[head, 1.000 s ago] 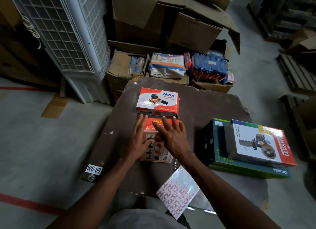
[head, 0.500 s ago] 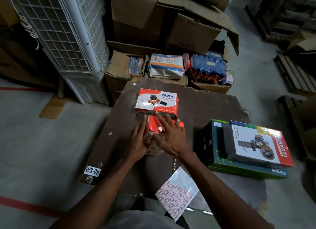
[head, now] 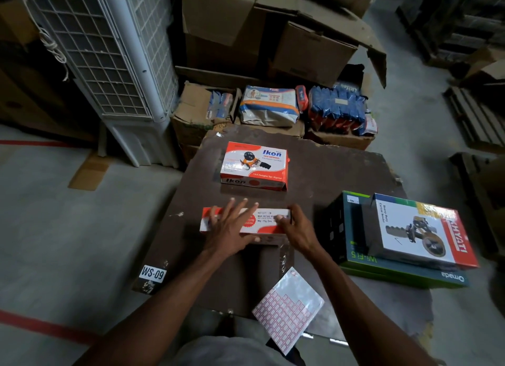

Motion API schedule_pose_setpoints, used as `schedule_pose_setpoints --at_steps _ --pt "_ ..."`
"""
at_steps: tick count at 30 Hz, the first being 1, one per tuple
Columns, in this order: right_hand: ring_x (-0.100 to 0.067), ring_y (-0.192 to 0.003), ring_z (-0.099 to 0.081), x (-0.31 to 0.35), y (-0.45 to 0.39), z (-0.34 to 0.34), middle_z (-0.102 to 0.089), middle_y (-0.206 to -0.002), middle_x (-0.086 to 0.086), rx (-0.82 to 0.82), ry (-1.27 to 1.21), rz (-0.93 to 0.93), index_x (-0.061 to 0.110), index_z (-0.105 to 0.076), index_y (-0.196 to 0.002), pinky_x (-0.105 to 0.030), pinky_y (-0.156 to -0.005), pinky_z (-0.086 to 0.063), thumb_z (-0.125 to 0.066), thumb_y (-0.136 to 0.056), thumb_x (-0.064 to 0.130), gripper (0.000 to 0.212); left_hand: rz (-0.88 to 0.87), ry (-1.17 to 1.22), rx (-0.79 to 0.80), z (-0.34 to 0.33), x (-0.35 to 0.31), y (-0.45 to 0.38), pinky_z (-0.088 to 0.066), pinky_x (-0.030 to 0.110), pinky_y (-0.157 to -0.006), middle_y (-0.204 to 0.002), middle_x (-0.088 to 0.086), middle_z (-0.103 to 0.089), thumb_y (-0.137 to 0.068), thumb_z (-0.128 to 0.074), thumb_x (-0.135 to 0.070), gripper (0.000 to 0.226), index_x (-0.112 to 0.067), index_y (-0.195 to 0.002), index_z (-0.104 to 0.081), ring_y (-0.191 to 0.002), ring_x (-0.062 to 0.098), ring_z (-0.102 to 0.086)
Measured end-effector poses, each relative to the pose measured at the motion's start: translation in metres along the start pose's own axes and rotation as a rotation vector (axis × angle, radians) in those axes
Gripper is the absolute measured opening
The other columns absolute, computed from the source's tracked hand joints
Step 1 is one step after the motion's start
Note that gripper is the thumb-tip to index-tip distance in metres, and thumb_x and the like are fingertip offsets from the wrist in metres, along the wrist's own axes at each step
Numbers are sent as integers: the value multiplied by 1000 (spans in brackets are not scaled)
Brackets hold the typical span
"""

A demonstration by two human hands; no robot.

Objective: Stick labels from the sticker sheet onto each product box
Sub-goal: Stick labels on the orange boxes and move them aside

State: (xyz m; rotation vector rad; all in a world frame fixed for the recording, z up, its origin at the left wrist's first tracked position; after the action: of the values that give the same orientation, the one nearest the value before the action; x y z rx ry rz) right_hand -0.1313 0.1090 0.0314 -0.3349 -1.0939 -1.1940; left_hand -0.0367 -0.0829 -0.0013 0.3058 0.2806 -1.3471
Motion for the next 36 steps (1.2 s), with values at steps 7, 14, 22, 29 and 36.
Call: schedule_pose_setpoints --at_steps 7,14,22,29,36 --pt "-26 -98 -74 -25 5 -1 -69 -119 -12 -14 -134 -122 15 -49 -122 -43 -83 -63 -54 -105 20 19 143 203 125 -1 21 3 -22 66 -118 -169 -4 -6 -79 -70 -68 90 -47 -155 -27 -155 24 5" --pt "-24 -93 -73 -31 3 -1 -72 -108 -10 -65 -224 -250 14 -61 -103 -44 -86 -62 -63 -98 42 28 298 466 -50 0 33 8 -50 32 -104 -169 4 -5 -90 -75 -37 38 -35 -127 -67 -152 30 -20" --pt "-12 -62 -75 -37 0 -14 -77 -92 -10 -5 -289 -424 3 -63 -110 -20 -49 -53 -73 -94 21 27 252 651 -67 8 37 23 -44 -2 -70 -155 4 -37 -83 -83 -24 30 -18 -112 -74 -118 7 -49" --pt "-25 -103 -72 -50 1 -20 -60 -132 -6 105 -220 -351 30 -50 -141 -40 -80 -64 -77 -89 16 61 306 616 151 -21 52 38 -52 27 -99 -170 3 -2 -82 -83 -36 60 -35 -137 -60 -152 25 -23" --pt "-8 -86 -60 -62 15 -31 -50 -139 -3 194 -135 -391 38 -33 -152 -12 -55 -50 -71 -94 18 72 420 574 214 -43 52 39 -42 41 -112 -164 9 -28 -89 -73 -45 63 -39 -146 -47 -148 29 -33"
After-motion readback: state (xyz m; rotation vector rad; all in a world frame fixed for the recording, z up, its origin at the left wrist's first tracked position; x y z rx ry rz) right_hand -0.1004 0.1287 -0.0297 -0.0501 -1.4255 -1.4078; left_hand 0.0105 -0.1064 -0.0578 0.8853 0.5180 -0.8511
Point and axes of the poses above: each hand's wrist, its own y-axis away from the middle knuckle, its own z-axis out of the back of the hand, x = y × z, the point moved 2 cm from there along -y, towards the middle knuckle
